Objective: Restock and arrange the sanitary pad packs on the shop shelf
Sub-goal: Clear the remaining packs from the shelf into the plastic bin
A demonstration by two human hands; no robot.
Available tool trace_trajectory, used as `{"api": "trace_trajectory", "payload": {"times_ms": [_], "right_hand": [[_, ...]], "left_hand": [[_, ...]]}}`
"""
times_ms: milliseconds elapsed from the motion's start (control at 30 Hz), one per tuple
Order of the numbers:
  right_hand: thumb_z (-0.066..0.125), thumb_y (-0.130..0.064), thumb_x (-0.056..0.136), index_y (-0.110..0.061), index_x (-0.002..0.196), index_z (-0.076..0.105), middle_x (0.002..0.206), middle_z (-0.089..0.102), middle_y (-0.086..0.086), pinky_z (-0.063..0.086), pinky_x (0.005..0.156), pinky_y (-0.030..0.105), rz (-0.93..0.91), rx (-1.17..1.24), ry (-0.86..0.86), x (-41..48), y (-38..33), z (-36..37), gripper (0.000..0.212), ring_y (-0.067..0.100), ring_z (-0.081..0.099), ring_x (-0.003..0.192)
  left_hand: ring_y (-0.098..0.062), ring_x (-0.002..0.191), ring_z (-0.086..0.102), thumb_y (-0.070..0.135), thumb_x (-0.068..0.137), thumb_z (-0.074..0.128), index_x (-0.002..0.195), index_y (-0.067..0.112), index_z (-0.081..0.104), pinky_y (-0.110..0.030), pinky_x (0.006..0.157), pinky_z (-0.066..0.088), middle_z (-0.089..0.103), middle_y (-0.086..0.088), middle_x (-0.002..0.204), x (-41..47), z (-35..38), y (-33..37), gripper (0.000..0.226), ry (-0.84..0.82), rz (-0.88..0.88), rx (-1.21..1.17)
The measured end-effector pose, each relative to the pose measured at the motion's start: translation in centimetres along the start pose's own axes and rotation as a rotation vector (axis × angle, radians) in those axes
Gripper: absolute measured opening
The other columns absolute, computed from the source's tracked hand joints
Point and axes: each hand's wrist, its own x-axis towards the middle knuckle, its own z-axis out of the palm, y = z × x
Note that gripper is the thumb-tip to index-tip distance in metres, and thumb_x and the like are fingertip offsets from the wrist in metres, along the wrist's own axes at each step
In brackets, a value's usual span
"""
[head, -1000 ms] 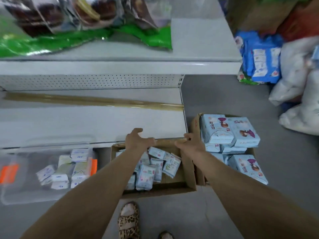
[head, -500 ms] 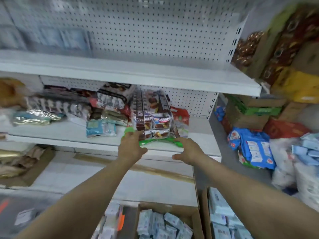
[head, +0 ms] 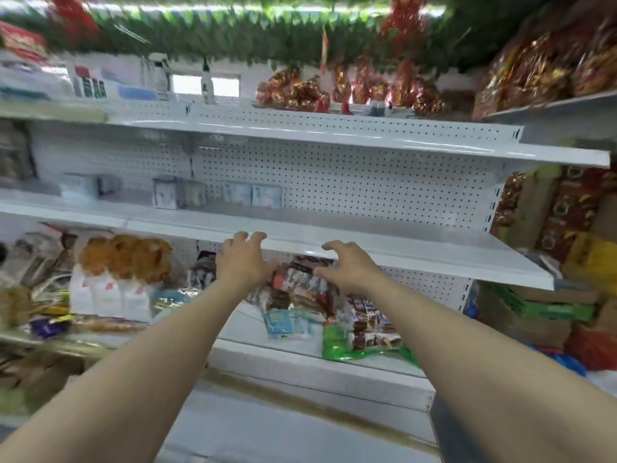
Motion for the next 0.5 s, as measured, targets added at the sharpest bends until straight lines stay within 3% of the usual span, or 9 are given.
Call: {"api": "trace_trajectory", "payload": {"times_ms": [200, 500], "right_hand": [[0.069, -0.048, 0.088, -0.024, 0.150, 0.042, 0.155, 0.039, 0.006, 0.037, 0.110, 0.039, -0.077, -0.024, 0.048, 2.4, -7.2, -0.3, 0.071, 0.025, 0.038, 0.141], [0.069, -0.048, 0.090, -0.022, 0.152, 0.038, 0.158, 0.035, 0.006, 0.036, 0.110, 0.038, -0.117, -0.004, 0.004, 9.7, -10.6, 0.6, 0.074, 0.027, 0.042, 0.140]], "left_hand": [[-0.036, 0.138, 0.033, 0.050, 0.091, 0.060, 0.149, 0.026, 0.038, -0.051, 0.107, 0.040, 0.037, -0.012, 0.152, 1.7, -5.5, -4.1, 0.066, 0.057, -0.024, -0.052], [-0.037, 0.132, 0.042, 0.053, 0.091, 0.062, 0.150, 0.011, 0.034, -0.048, 0.105, 0.044, 0.039, -0.017, 0.148, 7.3, -5.3, -9.7, 0.078, 0.014, -0.149, -0.118]]}}
